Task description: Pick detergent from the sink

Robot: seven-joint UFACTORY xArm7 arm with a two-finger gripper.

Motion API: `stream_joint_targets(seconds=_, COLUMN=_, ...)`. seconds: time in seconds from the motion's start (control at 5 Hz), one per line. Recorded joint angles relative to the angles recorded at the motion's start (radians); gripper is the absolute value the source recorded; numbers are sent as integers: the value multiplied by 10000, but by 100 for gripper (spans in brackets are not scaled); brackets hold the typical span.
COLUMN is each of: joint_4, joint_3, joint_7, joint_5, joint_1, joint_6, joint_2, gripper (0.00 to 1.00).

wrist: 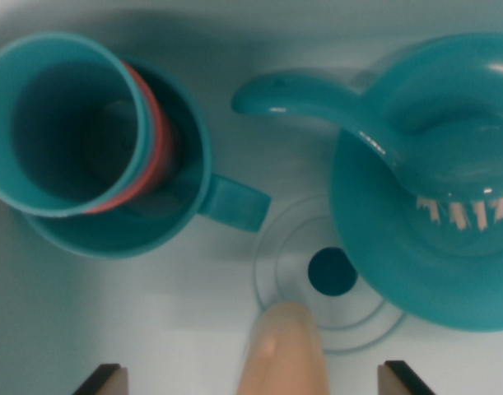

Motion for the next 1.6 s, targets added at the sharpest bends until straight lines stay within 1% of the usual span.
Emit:
stream_joint_targets(seconds=0.8, joint_4=-4, joint_3=0, joint_7=-1, joint_5=0, joint_1=0, joint_6=-4, joint_2=0, gripper=0)
stream_joint_targets(seconds=1.0, joint_4=-4, joint_3=0, joint_7=-1, joint_5=0, joint_1=0, joint_6=-4, joint_2=0, gripper=100)
stream_joint_targets(seconds=1.6, joint_4=-3, joint_3=0, joint_7=-1, joint_5=0, joint_1=0, joint_6=-3, joint_2=0, gripper=100)
